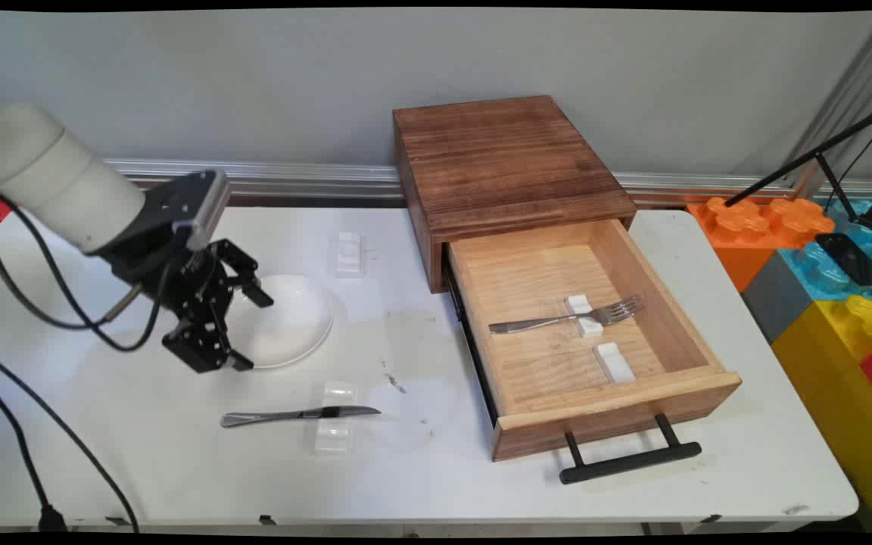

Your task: Pick up the knife from the right of the white plate

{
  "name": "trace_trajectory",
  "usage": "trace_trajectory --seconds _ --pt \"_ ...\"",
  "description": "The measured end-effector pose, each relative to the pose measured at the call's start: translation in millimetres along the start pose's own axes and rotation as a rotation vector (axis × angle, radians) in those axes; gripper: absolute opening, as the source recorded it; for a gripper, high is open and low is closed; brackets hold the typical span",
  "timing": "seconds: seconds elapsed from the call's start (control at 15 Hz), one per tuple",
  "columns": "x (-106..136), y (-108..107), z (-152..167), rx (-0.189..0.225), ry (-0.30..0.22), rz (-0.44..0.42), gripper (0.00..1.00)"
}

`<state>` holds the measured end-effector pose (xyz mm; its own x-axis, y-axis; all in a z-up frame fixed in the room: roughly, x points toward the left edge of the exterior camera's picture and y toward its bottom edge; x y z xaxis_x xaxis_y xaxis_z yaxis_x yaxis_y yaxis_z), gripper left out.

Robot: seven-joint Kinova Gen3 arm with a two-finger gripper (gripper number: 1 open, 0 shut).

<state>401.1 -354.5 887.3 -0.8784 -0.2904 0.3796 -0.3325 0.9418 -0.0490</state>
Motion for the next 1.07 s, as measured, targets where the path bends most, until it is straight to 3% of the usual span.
trace_trajectory --seconds 0.47,1.07 --pt "-19 27 39 0.015 -0.018 0.004 1.00" --pt "-21 43 78 0.019 -0.008 -0.008 1.00"
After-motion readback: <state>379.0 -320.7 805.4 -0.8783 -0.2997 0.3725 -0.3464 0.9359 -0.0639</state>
